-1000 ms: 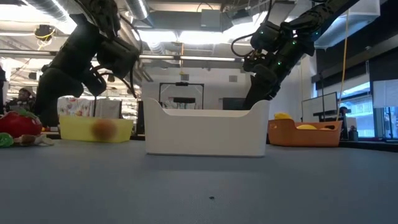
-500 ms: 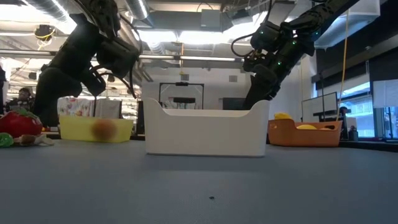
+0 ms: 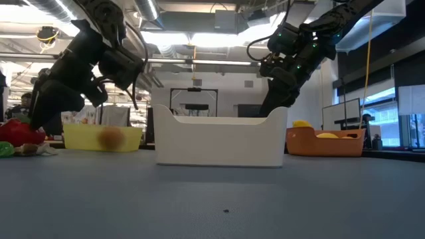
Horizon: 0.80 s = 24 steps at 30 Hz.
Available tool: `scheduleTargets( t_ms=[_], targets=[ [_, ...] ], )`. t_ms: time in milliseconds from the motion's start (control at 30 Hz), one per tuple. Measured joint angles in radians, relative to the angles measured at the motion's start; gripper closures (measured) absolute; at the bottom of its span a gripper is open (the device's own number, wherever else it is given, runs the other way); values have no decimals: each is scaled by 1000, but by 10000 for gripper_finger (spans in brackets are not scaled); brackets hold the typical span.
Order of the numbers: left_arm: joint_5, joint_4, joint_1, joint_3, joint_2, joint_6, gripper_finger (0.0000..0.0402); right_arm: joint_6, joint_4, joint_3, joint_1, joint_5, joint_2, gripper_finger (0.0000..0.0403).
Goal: Sort produce into baskets
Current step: Put the red tomato into the yellow bin
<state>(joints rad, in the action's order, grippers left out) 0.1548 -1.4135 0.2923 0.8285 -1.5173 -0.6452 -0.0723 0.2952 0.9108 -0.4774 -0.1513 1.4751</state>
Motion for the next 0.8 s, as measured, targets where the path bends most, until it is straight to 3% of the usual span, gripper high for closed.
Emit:
scheduleTargets(
  t_ms=[467, 800],
  targets=[
    [-24, 33, 106, -25, -94, 76, 92, -1, -1, 0, 0, 0, 0, 40],
    [-52, 33, 153, -21, -157, 162, 134, -3, -2, 0, 0, 0, 0, 40]
  ],
)
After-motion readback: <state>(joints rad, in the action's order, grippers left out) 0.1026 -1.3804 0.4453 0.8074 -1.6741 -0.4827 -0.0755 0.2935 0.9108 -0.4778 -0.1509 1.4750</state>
